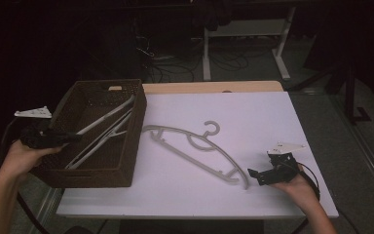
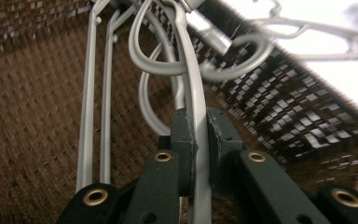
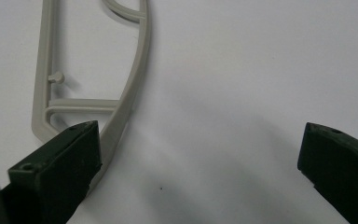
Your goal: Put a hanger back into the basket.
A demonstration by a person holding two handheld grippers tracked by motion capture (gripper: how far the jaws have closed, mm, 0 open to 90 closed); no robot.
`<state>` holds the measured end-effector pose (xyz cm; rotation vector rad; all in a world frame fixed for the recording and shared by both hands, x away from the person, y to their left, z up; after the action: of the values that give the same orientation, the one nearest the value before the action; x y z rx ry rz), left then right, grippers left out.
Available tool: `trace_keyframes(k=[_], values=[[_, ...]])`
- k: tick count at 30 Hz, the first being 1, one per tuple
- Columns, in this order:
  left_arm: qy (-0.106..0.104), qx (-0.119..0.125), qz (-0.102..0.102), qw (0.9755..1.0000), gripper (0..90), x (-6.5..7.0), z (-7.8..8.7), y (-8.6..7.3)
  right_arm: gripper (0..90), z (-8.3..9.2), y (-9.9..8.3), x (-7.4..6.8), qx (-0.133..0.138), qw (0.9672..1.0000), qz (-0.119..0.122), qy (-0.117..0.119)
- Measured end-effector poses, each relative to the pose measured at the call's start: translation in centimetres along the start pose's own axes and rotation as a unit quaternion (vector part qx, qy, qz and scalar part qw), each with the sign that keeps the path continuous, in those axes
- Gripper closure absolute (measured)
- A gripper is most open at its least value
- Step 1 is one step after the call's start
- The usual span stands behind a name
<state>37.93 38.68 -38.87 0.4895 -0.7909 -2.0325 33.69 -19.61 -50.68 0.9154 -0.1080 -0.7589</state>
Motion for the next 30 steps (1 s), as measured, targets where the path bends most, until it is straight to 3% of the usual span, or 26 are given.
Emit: trace_keyframes(k=[3,4,8,15,16,23,26,28,30], values=[[0.001,0.0,-0.004,1.0,81.8,-0.1,-0.3,-0.2,0.0,0.0,0.0,0.0,0.0,1.0,0.0,0.0],[0.012,0.0,-0.001,0.9999,80.0,-0.4,-0.5,-0.5,0.0,0.0,0.0,0.0,0.001,1.0,0.0,0.0],[0.032,0.005,0.007,0.9994,65.9,-1.1,-0.3,-0.5,0.0,0.0,0.0,-0.1,0.0,1.0,0.001,0.001],[0.024,0.023,0.01,0.9994,52.3,-0.6,-0.1,0.2,0.0,0.0,0.0,0.0,0.001,1.0,0.002,0.0],[0.019,0.036,0.013,0.9991,48.1,-0.1,0.0,0.9,0.0,0.0,0.1,-0.1,0.001,1.0,0.001,0.001],[0.004,0.061,0.008,0.9981,31.2,1.6,0.1,2.9,0.0,0.0,0.0,0.0,0.0,1.0,0.001,0.001],[-0.015,0.075,-0.004,0.9971,23.0,3.6,-0.2,4.7,0.0,0.0,0.1,-0.1,0.001,1.0,0.002,0.002],[-0.019,0.078,-0.007,0.9967,21.2,4.1,-0.3,5.1,0.0,0.0,0.1,-0.1,0.001,1.0,0.003,0.002],[-0.029,0.086,-0.016,0.9958,19.4,5.7,-0.5,6.2,0.0,0.0,0.1,-0.1,0.002,1.0,0.003,0.002]])
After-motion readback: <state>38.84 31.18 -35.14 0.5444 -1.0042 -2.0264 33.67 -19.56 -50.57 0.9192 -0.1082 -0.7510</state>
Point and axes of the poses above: each handheld gripper's, and its own axes: z roughly backward along the jaws, y roughly out of its top, x roughly to its right, the point moved 8 cm from there along -z, roughly forward along the jaws, and after that the axes turned 15 degrees about y, right-handed, at the moved point
